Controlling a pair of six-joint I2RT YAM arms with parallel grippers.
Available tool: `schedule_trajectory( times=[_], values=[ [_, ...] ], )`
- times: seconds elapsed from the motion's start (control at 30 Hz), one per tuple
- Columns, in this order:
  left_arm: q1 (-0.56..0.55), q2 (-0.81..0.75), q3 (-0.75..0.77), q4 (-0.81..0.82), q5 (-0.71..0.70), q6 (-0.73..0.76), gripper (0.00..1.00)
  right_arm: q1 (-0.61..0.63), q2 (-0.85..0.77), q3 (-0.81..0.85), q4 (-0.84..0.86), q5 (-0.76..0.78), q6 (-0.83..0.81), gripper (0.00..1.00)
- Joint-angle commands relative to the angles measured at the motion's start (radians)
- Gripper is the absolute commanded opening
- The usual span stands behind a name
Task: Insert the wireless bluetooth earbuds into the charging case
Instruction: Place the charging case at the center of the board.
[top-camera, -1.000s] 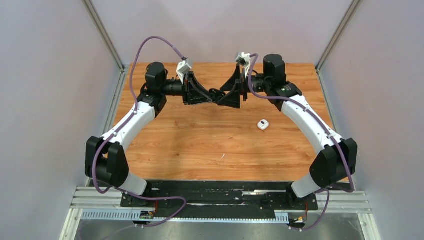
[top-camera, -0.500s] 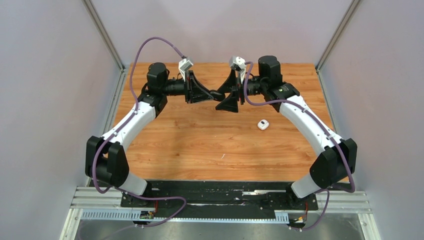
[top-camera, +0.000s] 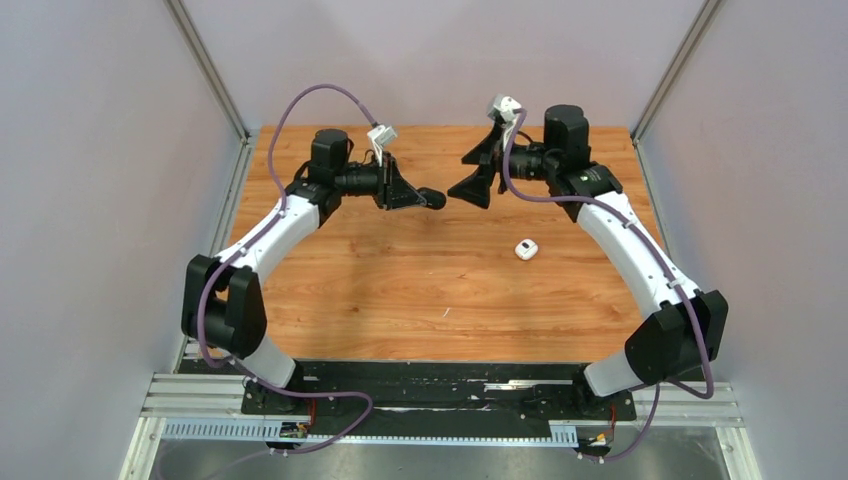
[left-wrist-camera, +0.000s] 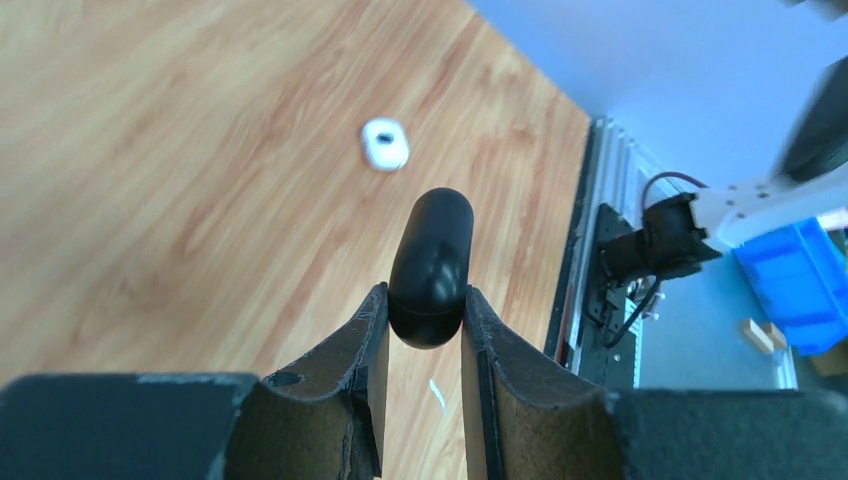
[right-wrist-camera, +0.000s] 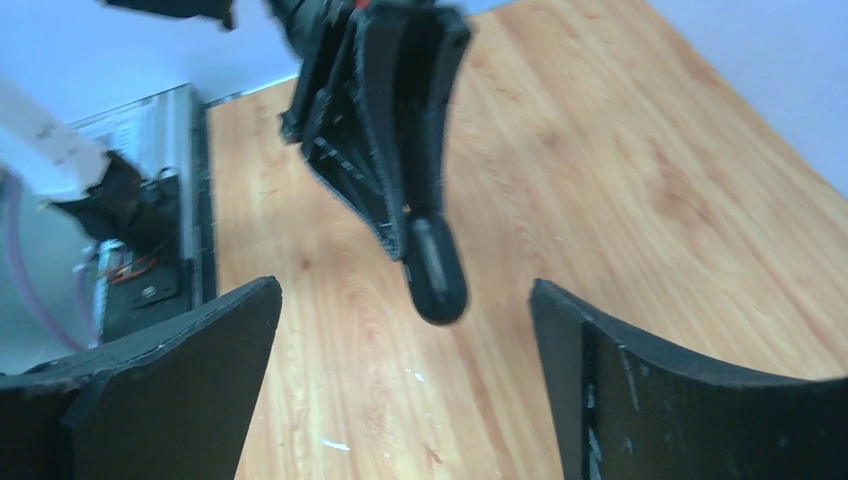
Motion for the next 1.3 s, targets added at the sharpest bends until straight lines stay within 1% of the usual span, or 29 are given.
schedule_trajectory(
  times=[0.0, 0.03, 0.07, 0.13, 0.17, 0.2, 0.23, 0.27, 0.3, 0.4, 0.57, 0.7, 0.73, 0.77, 0.8, 0.83, 0.87, 0.9, 0.93, 0.97, 1.0, 1.03, 1.07, 1.1, 1.17, 1.27],
  values=[
    [0.0, 0.088, -0.042, -0.132, -0.183, -0.006, 0.0, -0.086, -0.041, -0.026, 0.055, 0.187, 0.138, 1.0],
    [0.001, 0.103, -0.086, -0.099, -0.184, -0.068, 0.0, -0.107, -0.043, -0.036, 0.04, 0.227, 0.149, 1.0],
    [0.0, 0.136, -0.098, -0.054, -0.172, -0.084, 0.0, -0.127, -0.049, -0.045, 0.013, 0.278, 0.174, 1.0],
    [-0.001, 0.208, -0.084, -0.025, -0.127, -0.097, 0.01, -0.166, -0.067, -0.07, -0.04, 0.351, 0.165, 1.0],
    [-0.002, 0.23, -0.07, -0.01, -0.109, -0.119, 0.03, -0.184, -0.083, -0.09, -0.057, 0.372, 0.125, 1.0],
    [-0.004, 0.272, -0.068, 0.058, -0.091, -0.141, 0.03, -0.2, -0.101, -0.109, -0.066, 0.386, 0.104, 1.0],
    [-0.011, 0.29, -0.068, 0.089, -0.088, -0.183, 0.03, -0.216, -0.121, -0.123, -0.075, 0.39, 0.087, 1.0],
    [-0.016, 0.324, -0.061, 0.121, -0.085, -0.194, 0.03, -0.229, -0.137, -0.133, -0.082, 0.392, 0.074, 1.0],
    [-0.029, 0.341, -0.053, 0.118, -0.088, -0.191, 0.03, -0.232, -0.155, -0.143, -0.087, 0.394, 0.061, 1.0],
    [-0.062, 0.419, 0.005, 0.029, -0.129, -0.139, 0.01, -0.234, -0.193, -0.176, -0.09, 0.411, 0.039, 1.0],
    [-0.107, 0.506, 0.045, -0.029, -0.158, -0.115, 0.0, -0.234, -0.215, -0.213, -0.094, 0.439, 0.073, 1.0],
    [-0.135, 0.556, 0.08, -0.078, -0.172, -0.079, 0.0, -0.234, -0.217, -0.226, -0.097, 0.447, 0.104, 1.0],
    [-0.138, 0.56, 0.09, -0.088, -0.179, -0.07, 0.03, -0.234, -0.217, -0.227, -0.097, 0.449, 0.104, 1.0],
    [-0.139, 0.56, 0.093, -0.106, -0.197, -0.067, 0.06, -0.234, -0.217, -0.227, -0.101, 0.453, 0.101, 1.0],
    [-0.139, 0.56, 0.098, -0.116, -0.211, -0.058, 0.18, -0.234, -0.216, -0.225, -0.11, 0.46, 0.093, 1.0],
    [-0.139, 0.556, 0.1, -0.149, -0.249, -0.053, 0.25, -0.233, -0.216, -0.223, -0.12, 0.472, 0.084, 1.0],
    [-0.138, 0.552, 0.105, -0.164, -0.267, -0.04, 0.41, -0.234, -0.214, -0.217, -0.135, 0.486, 0.076, 1.0],
    [-0.138, 0.539, 0.107, -0.196, -0.302, -0.031, 0.48, -0.233, -0.21, -0.21, -0.152, 0.498, 0.06, 1.0],
    [-0.137, 0.532, 0.108, -0.213, -0.315, -0.012, 0.6, -0.234, -0.205, -0.202, -0.175, 0.501, 0.036, 1.0],
    [-0.135, 0.514, 0.109, -0.243, -0.333, 0.001, 0.64, -0.233, -0.198, -0.192, -0.196, 0.502, 0.015, 1.0],
    [-0.131, 0.504, 0.11, -0.26, -0.341, 0.031, 0.78, -0.234, -0.194, -0.184, -0.213, 0.517, 0.002, 1.0],
    [-0.129, 0.481, 0.113, -0.303, -0.362, 0.045, 0.89, -0.234, -0.188, -0.174, -0.223, 0.537, 0.003, 1.0],
    [-0.121, 0.468, 0.114, -0.327, -0.376, 0.073, 0.97, -0.234, -0.182, -0.167, -0.228, 0.558, 0.011, 1.0],
    [-0.116, 0.439, 0.116, -0.379, -0.402, 0.089, 0.99, -0.233, -0.176, -0.158, -0.23, 0.594, 0.035, 1.0],
    [-0.098, 0.376, 0.117, -0.451, -0.451, 0.161, 1.0, -0.233, -0.159, -0.132, -0.229, 0.713, 0.117, 1.0],
    [-0.046, 0.264, 0.104, -0.492, -0.51, 0.23, 1.0, -0.232, -0.142, -0.116, -0.231, 0.889, 0.202, 1.0]
  ],
)
